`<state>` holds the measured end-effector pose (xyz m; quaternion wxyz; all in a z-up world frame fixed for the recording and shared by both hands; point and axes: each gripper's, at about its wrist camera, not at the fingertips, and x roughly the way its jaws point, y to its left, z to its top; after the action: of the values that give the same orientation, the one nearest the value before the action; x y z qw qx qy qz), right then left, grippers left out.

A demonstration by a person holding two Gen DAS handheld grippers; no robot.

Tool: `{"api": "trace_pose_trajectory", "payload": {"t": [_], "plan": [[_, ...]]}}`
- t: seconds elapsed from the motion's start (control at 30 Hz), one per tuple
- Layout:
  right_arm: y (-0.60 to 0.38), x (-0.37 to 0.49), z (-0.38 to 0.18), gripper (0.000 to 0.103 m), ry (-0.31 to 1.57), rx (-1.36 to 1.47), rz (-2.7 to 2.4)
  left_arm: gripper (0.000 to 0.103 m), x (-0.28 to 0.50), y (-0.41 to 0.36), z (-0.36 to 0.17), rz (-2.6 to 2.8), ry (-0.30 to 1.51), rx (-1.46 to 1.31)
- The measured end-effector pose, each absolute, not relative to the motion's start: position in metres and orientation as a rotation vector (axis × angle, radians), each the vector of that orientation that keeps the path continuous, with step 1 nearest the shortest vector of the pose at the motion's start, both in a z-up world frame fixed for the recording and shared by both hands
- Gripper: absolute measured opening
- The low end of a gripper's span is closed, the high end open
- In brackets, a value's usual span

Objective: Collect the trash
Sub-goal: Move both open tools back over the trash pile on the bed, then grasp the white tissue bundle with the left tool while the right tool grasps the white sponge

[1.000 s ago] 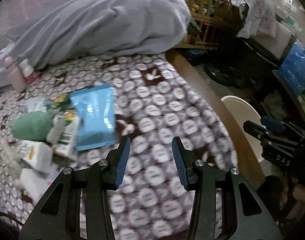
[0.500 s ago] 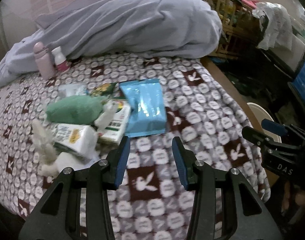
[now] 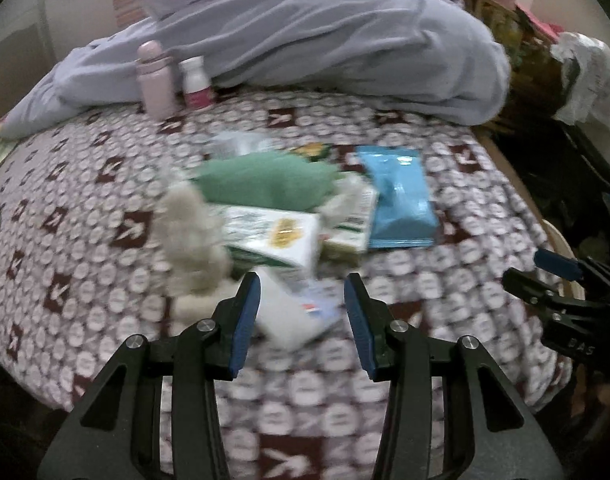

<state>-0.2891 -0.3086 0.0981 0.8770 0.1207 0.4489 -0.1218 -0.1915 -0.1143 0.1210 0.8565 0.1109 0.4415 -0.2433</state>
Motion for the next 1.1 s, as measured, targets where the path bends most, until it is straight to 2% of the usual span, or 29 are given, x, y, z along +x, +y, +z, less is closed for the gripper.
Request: {"api": "trace_pose_trajectory", "payload": {"t": [0.37,0.53,0.63,1.0,1.07,1.1], "plan": [[-0.27,-0.259,0.084,0.067,0.973,0.261,-0.119,0.042,-0.166,-0.046,0.105,-0.409,0.981,0.183],[-0.25,-0.242,0.079,0.068,0.993,0.242,-0.073,0.043,-0.153,-0.038,0.094,-0.427,1.015,0.153],[-0.241,-0.237,0.079,0.068,0.995,0.248,-0.034,0.048,-0.147,-0.038,0.087,-0.462,1.032,0.133],[-0.165,-0.201,0.077,0.067,0.987,0.177,0.194,0.049,-0.125,-0.003,0.087,-0.421,1.045,0.089],[-0.156,-0.189,0.069,0.064,0.991,0.148,0.191,0.049,-0.124,0.001,0.086,-0.425,1.054,0.073],[-0.154,-0.185,0.065,0.052,0.997,0.14,0.186,0.049,-0.123,0.001,0.086,-0.431,1.057,0.067]]}}
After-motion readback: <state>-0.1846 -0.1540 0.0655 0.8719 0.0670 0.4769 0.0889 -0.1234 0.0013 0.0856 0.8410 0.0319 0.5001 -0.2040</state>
